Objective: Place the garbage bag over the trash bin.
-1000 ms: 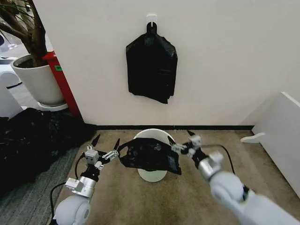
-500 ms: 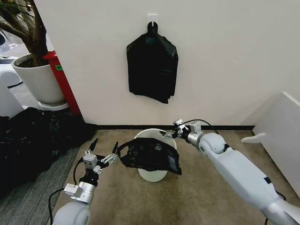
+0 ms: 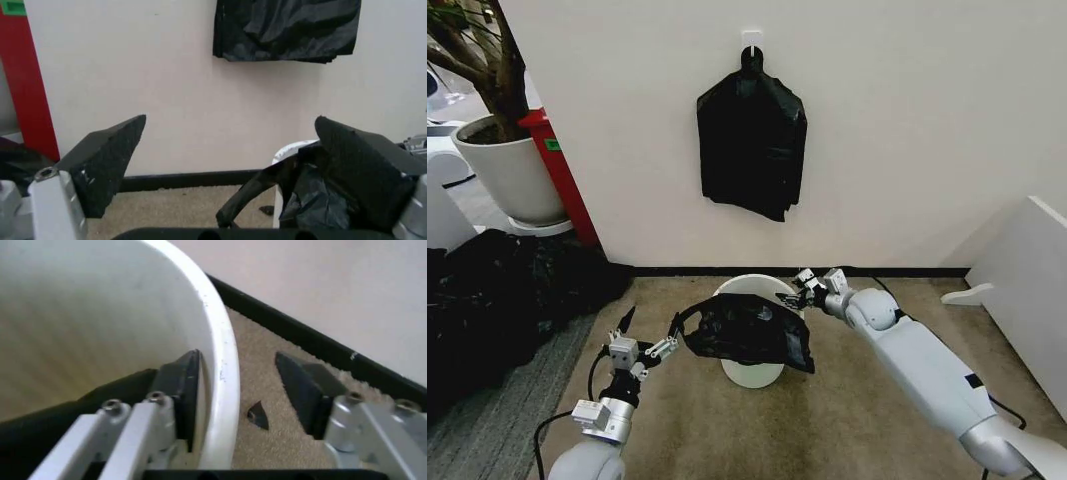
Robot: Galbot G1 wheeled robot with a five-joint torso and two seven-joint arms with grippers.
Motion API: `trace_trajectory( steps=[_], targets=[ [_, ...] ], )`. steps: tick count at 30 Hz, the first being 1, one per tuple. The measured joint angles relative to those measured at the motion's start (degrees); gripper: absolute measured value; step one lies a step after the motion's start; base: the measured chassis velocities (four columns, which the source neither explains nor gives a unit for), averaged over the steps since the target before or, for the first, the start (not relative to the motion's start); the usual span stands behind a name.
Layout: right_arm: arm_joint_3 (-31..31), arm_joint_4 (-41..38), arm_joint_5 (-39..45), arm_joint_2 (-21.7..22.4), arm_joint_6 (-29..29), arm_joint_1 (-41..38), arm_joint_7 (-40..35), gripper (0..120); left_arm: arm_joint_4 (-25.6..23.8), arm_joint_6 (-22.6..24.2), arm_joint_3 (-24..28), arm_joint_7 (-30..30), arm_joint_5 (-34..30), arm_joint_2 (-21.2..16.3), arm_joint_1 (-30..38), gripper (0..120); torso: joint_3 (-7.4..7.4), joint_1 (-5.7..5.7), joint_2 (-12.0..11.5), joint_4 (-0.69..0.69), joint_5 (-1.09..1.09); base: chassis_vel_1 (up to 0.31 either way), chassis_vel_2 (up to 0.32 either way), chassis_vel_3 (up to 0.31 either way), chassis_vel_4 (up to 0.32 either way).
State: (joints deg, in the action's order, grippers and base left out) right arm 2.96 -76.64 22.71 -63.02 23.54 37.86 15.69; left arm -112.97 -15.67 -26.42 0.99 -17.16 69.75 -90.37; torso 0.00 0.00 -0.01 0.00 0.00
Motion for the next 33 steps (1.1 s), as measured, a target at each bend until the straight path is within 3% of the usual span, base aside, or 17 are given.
trace_trajectory(
  steps=[10, 16, 17, 19, 24, 29, 33],
  targets=[
    [0.55, -7.2, 10.13, 0.45, 1.06, 6.87, -19.22, 7, -0.46, 0.48, 0.26, 0.76, -0.09, 0.17, -0.33, 100, -0.02, 0.0, 0.01, 0.0, -0.01, 0.0, 0.0, 0.0, 0.0],
    [1.55, -11.64, 19.37, 0.34, -1.91, 9.79, -34.51, 7, -0.08, 0.47, 0.42, 1.07, -0.14, 0.13, -0.06, 100, -0.01, 0.0, 0.01, 0.01, 0.01, 0.0, 0.0, 0.0, 0.0],
    [1.51, -13.99, 23.92, 0.08, -3.44, 11.32, -41.96, 7, 0.29, 0.43, 0.53, 1.25, -0.16, 0.13, 0.07, 100, 0.0, 0.0, 0.0, 0.01, 0.01, 0.0, 0.0, 0.0, 0.0],
    [0.58, -16.77, 27.82, -0.34, -5.03, 13.51, -48.04, 5, 0.7, 0.38, 0.67, 1.47, -0.22, 0.13, 0.14, 100, 0.0, 0.0, 0.0, 0.01, 0.0, 0.0, 0.0, 0.0, 0.0],
    [-0.91, -19.87, 30.62, -1.1, -6.81, 16.03, -53.75, 4, 0.88, 0.43, 0.9, 1.86, -0.91, 0.19, 0.15, 100, 0.0, 0.0, 0.0, 0.0, -0.01, 0.0, 0.0, 0.0, 0.0],
    [-1.66, -23.72, 32.8, -2.95, -11.76, 19.25, -64.59, 4, 0.75, 1.01, 1.13, 2.51, -1.88, 0.33, 0.47, 100, -0.01, 0.0, 0.01, 0.0, -0.01, 0.0, 0.0, 0.0, 0.0],
    [-2.57, -22.32, 33.93, -8.35, -20.68, 19.51, -73.65, 4, 0.84, 1.2, 1.2, 2.7, -1.92, 0.36, 0.37, 100, 0.0, 0.0, 0.0, 0.0, -0.01, 0.0, 0.0, 0.0, 0.0]
  ],
)
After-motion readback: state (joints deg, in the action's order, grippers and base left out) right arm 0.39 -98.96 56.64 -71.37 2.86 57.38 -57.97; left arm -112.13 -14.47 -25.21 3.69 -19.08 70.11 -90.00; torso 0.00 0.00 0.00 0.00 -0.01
